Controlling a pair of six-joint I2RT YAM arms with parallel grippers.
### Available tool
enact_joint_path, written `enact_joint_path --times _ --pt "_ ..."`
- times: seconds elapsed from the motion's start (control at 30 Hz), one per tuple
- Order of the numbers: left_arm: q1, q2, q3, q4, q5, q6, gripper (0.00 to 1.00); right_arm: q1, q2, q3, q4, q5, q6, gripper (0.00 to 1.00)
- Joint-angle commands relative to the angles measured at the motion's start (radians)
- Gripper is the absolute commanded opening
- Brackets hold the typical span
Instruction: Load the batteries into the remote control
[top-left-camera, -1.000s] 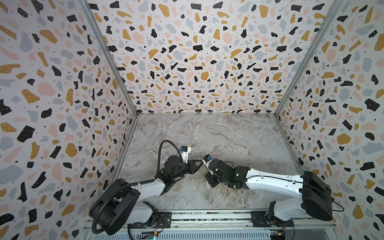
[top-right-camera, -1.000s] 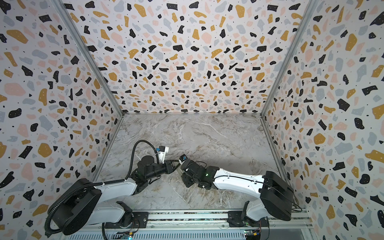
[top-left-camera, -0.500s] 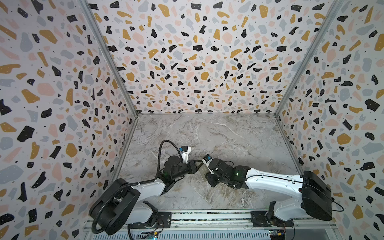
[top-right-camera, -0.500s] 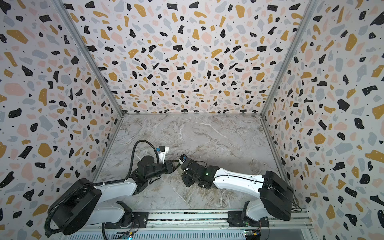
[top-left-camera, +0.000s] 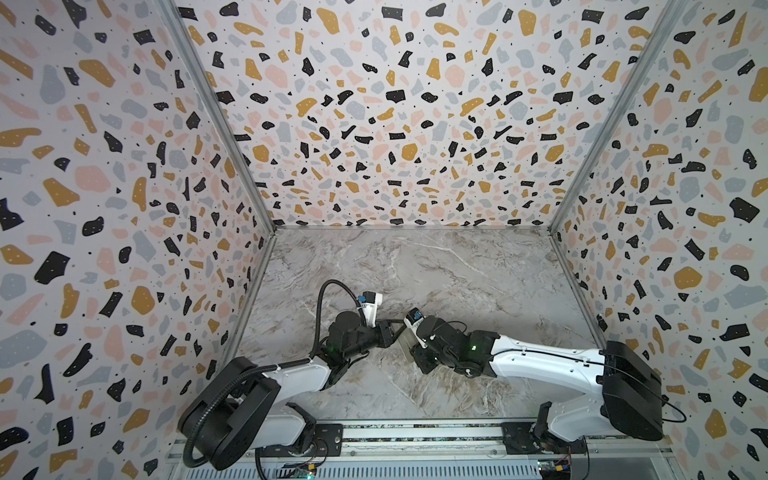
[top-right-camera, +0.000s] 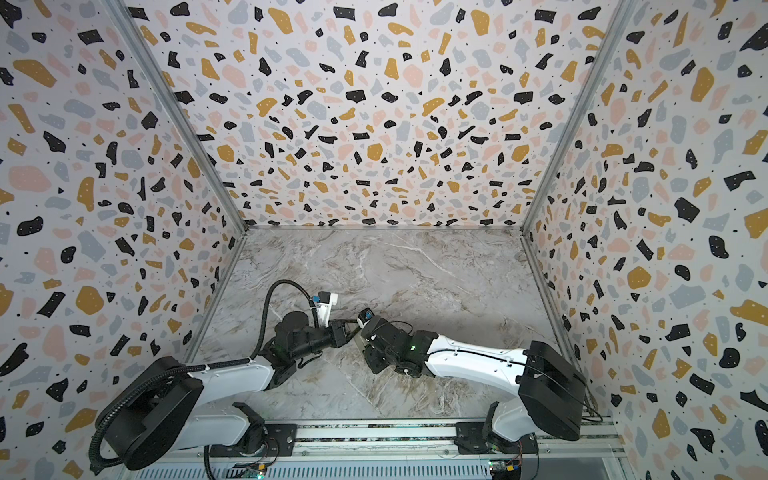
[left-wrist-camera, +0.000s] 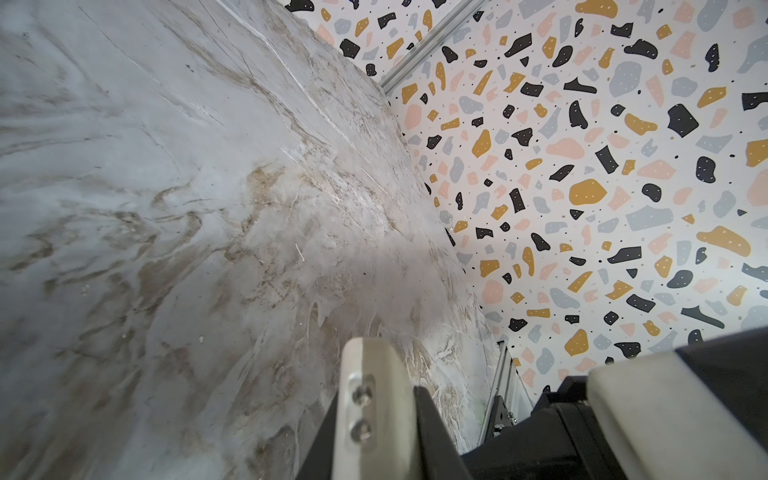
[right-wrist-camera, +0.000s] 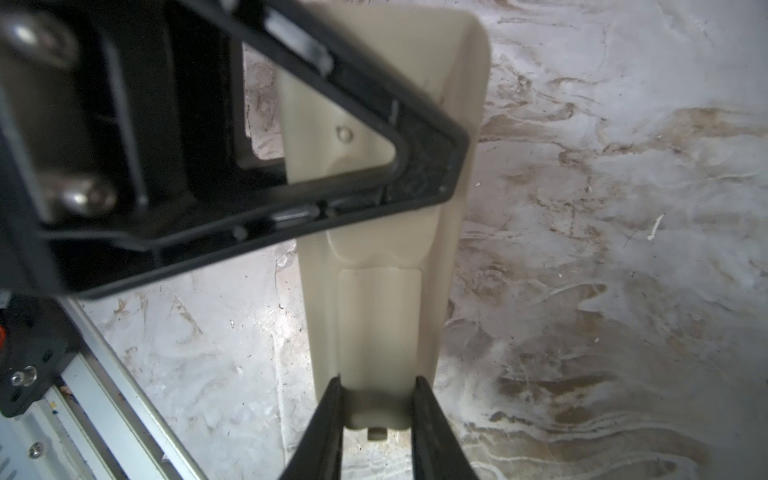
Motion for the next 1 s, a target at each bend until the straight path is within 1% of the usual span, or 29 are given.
enact_joint_path --times 0.0,0.57,0.8,0.97 --pt "-0.022 0.007 0.008 0.081 0.046 -0.011 0.00 -0.007 -0.007 0.048 0.033 0.023 -0.010 0.24" --pt "-0.022 0.011 -0.006 0.096 0.036 -0.022 0.00 -0.015 -0.036 0.036 0.056 0.017 -0.009 0.42" --pt "-0.022 0.030 -0.002 0.095 0.039 -0.010 0.00 -0.015 -0.079 0.024 0.054 0.027 -0.007 0.51" --pt "-0.022 0.050 -0.018 0.137 0.039 -0.029 0.00 -0.015 -0.118 0.002 0.039 0.036 0.004 0.55"
